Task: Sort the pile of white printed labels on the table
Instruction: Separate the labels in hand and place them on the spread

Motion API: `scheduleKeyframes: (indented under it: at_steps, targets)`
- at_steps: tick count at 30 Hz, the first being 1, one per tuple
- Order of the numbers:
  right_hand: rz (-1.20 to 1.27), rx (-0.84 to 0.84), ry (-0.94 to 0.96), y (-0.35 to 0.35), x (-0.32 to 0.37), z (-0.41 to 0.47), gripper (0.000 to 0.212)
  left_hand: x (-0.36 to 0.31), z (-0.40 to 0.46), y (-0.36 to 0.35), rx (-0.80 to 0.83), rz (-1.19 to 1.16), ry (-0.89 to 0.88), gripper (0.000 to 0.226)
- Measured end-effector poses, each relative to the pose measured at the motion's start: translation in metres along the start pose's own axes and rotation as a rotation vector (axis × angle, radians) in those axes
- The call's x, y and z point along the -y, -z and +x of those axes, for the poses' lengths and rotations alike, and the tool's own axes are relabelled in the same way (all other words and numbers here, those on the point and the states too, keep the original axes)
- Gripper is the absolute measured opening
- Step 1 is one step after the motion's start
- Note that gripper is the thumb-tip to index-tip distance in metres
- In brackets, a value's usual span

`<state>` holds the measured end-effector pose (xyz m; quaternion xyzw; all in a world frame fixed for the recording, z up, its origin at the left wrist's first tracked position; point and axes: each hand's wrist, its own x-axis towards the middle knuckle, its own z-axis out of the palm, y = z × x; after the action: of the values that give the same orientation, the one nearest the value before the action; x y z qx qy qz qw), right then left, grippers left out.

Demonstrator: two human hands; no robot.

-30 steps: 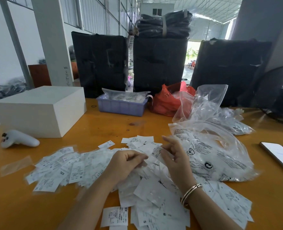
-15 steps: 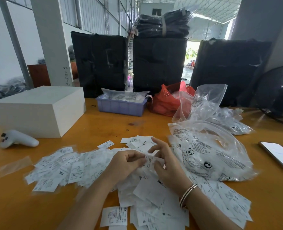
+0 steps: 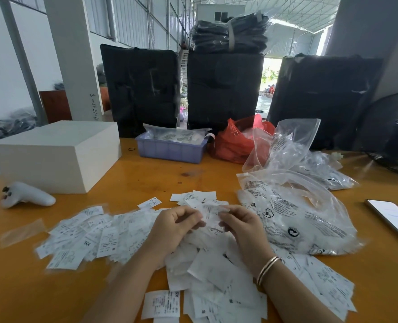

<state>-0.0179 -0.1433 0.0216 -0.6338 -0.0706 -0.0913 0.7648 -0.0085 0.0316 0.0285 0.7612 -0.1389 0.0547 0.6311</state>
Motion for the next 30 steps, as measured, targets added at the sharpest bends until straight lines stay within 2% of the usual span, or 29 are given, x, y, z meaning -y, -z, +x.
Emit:
scheduleKeyframes:
  at_steps: [3,6,12,26,30]
  targets:
    - [0.244,-0.073,-0.027,0.0069,0.0037,0.0017,0.02,0.0001,0.0001,0.0003,-0.013,-0.017,-0.008,0.005]
    - [0.321,-0.072,-0.021,0.0088,0.0052,0.0022,0.01,0.0003,0.0005,0.0002,-0.027,-0.016,-0.011,0.007]
    - [0.171,-0.02,0.006,0.0042,0.0046,0.0003,0.024,0.0,0.0006,-0.0001,-0.03,0.014,-0.036,0.012]
    - [0.135,-0.004,0.033,0.0037,0.004,-0.0004,0.025,0.0046,0.002,0.001,-0.015,0.001,-0.038,0.019]
    - [0.011,0.01,0.05,0.0012,0.0013,-0.0013,0.025,0.0064,0.0029,0.0011,-0.039,-0.023,-0.034,0.017]
